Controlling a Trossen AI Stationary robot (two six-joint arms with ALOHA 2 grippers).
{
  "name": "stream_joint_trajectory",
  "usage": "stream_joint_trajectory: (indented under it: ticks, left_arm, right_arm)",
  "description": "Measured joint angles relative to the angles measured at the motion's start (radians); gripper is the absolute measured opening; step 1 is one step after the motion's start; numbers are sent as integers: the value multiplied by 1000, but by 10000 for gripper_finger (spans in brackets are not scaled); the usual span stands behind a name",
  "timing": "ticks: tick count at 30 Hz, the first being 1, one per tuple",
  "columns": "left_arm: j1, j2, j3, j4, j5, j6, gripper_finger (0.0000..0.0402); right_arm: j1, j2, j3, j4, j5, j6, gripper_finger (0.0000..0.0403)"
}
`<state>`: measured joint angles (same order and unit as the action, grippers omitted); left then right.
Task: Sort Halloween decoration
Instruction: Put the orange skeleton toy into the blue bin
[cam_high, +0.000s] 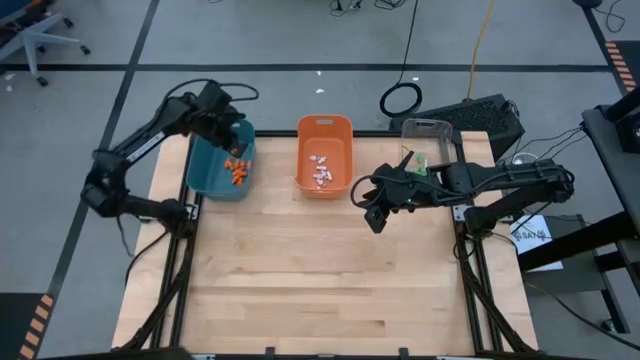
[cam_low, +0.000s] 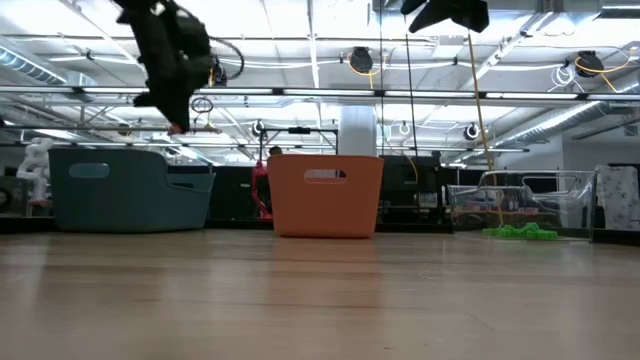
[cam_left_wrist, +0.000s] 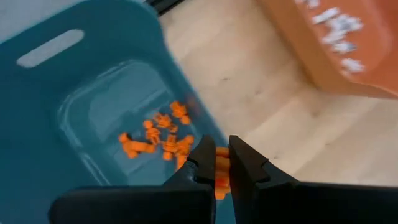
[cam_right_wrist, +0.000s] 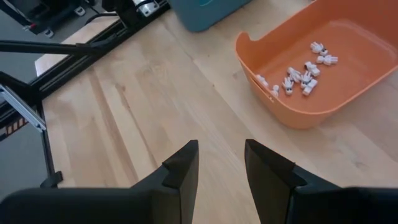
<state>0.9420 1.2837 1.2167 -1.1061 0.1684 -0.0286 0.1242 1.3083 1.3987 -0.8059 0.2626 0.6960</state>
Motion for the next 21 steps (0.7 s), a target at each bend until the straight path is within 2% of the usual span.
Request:
stream_joint_trajectory:
  ticks: [6,12,16,21]
  left_arm:
    - [54,127,0,1,-4,10,13]
    - [61,170,-3,50,-42,10,13]
    - [69,171,-62,148,-44,-16,13]
    - [71,171,-152,171,-45,-62,13]
  right_arm:
    - [0,0,0,25,2,33,114]
    - [0,0,0,29,0,90,114]
    - [0,0,0,30,0,97,114]
    - [0,0,0,31,1,97,114]
